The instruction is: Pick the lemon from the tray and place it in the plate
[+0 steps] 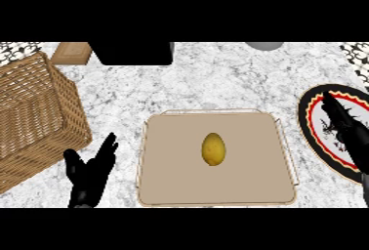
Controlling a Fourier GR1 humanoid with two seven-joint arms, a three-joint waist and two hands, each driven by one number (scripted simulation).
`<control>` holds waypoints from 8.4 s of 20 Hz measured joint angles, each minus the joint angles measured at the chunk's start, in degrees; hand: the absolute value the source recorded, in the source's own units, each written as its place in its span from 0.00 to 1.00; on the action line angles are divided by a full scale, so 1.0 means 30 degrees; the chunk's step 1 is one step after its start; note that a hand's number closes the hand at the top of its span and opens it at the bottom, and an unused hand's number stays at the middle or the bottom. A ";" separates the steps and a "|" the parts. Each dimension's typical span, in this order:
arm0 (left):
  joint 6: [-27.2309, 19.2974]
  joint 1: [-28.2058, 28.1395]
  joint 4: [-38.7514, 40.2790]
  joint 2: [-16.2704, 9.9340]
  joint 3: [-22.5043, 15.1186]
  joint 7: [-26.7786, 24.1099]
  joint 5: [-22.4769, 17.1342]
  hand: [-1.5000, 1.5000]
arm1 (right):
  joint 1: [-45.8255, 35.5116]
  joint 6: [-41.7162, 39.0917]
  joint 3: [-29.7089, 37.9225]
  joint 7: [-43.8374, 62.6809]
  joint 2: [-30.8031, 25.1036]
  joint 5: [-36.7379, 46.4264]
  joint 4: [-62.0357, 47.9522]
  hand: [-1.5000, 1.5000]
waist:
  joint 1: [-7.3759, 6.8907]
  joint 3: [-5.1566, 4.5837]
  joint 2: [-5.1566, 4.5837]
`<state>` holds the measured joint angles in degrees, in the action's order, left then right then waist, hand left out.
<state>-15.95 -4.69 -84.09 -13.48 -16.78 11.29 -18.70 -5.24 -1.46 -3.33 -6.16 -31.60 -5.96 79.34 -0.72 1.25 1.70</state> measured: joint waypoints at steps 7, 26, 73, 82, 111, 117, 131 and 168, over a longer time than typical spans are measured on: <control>0.0344 0.0623 -0.0489 -0.0913 0.0379 0.0091 0.0490 0.50 | -0.3434 0.3084 0.0119 0.4151 -0.0217 0.2166 0.2641 1.00 | 0.0153 -0.0526 -0.0368; 0.1371 0.1376 0.0251 -0.0448 0.0939 -0.0449 0.0798 0.50 | -0.1971 0.5270 -0.4579 1.6709 0.1409 1.3482 1.1116 0.00 | 0.0308 -0.0427 -0.0438; 0.2217 0.1341 0.0212 0.0816 0.1847 -0.0365 0.2254 0.50 | -0.5771 -0.2256 -0.8660 2.2824 1.0348 1.9221 0.1387 0.00 | 0.0166 -0.0342 -0.0493; 0.2640 0.1683 0.0449 0.0904 0.2339 0.0079 0.2419 0.50 | -0.6337 -0.2421 -0.9027 2.1960 1.0416 1.8472 -0.1319 1.00 | 0.0118 -0.0346 -0.0484; 0.3648 0.2420 0.0501 0.1453 0.2246 -0.0444 0.2790 0.50 | -1.4260 0.3920 0.2326 2.5079 0.5966 3.0595 -0.5974 1.00 | -0.1202 -0.0389 -0.1244; 0.3501 0.2395 0.0524 0.1447 0.2252 -0.0317 0.2909 0.50 | -1.4624 0.5809 0.4764 2.5383 0.5956 3.4126 -0.5721 1.00 | -0.1116 -0.0340 -0.1183; 0.3390 0.2040 0.0361 0.1274 0.2685 0.0155 0.2665 0.50 | -1.0979 1.0758 1.0506 2.5137 0.7408 4.1117 -0.3773 1.00 | -0.0352 -0.0309 -0.0916; 0.3540 0.1371 0.0316 0.1314 0.3360 0.0020 0.2841 0.50 | -0.5928 2.4027 1.6107 1.2525 0.6837 2.0500 -0.7001 0.00 | 0.0318 -0.0313 -0.0460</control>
<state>-5.32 -0.58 -83.14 -9.53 -6.70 11.34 -10.18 -23.03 70.62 44.99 31.42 -11.09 55.54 58.34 0.24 0.31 0.32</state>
